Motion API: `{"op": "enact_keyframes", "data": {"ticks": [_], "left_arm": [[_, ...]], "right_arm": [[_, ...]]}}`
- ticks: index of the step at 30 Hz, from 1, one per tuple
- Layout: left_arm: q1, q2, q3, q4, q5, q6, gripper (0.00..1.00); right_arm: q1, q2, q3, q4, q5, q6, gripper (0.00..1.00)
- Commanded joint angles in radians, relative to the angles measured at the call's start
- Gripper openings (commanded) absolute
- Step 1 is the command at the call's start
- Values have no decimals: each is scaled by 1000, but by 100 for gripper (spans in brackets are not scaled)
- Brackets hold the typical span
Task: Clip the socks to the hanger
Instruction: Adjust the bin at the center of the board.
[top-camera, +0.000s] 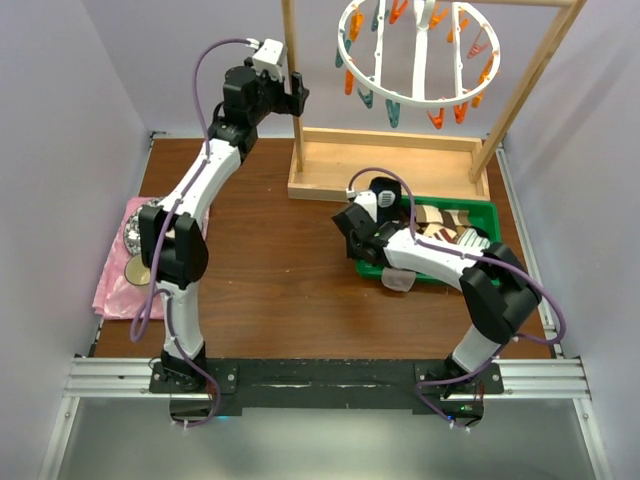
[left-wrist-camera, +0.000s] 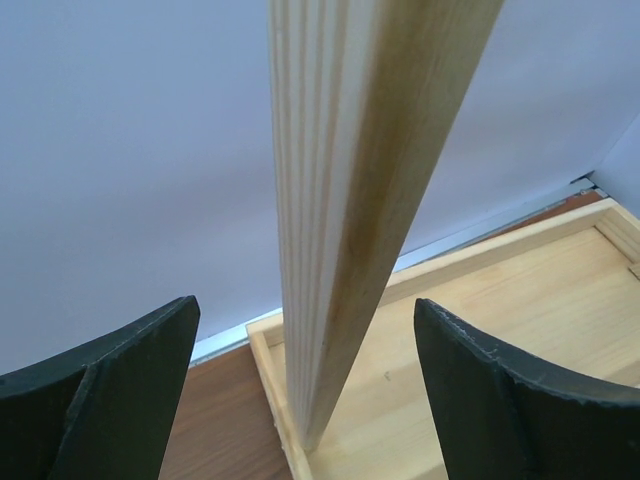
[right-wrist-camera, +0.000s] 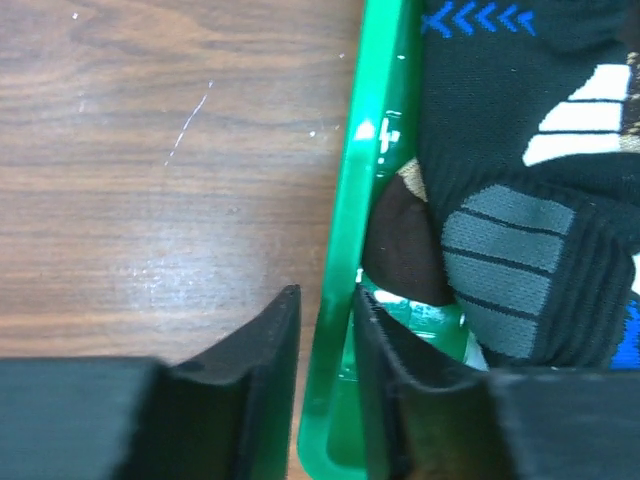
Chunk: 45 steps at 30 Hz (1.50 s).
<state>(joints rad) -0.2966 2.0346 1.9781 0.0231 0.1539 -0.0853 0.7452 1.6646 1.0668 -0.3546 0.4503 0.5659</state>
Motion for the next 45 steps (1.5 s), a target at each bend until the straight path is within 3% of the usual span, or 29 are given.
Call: {"op": "enact_keyframes", "data": {"ticks": [1, 8, 16, 24, 25, 26, 28, 29, 32, 38, 42, 45], "left_arm": [[4, 33, 51, 57, 71, 21, 85], [2, 59, 67, 35, 139, 28, 70], [2, -8, -42, 58, 138, 55, 64], [4, -121, -203, 75, 142, 74, 58], [4, -135, -244, 80, 145, 76, 58], [4, -148, -263, 81, 148, 79, 57], [4, -177, -307, 80, 153, 81, 56], [2, -191, -320, 77, 151, 79, 56], [5, -209, -355, 77, 148, 110, 53], [4, -212, -352, 70, 145, 99, 52], [5, -208, -325, 46, 116, 98, 49], [13, -221, -334, 35, 99, 110, 42]], "right_arm": [[77, 35, -4, -20, -10, 55, 26], [184, 61, 77, -79, -53, 144, 6], [302, 159, 306, -101, -159, 190, 3], [333, 326, 513, -115, -237, 249, 0], [335, 331, 518, -110, -242, 249, 2], [336, 327, 516, -113, -227, 249, 34], [338, 285, 497, -119, -187, 239, 54], [338, 259, 475, -110, -155, 227, 74], [338, 89, 348, -43, -34, 161, 97], [226, -201, 187, -17, 93, 54, 99], [-71, -341, 95, 3, 87, 26, 98], [-212, -382, 76, 25, 128, -50, 97]]}}
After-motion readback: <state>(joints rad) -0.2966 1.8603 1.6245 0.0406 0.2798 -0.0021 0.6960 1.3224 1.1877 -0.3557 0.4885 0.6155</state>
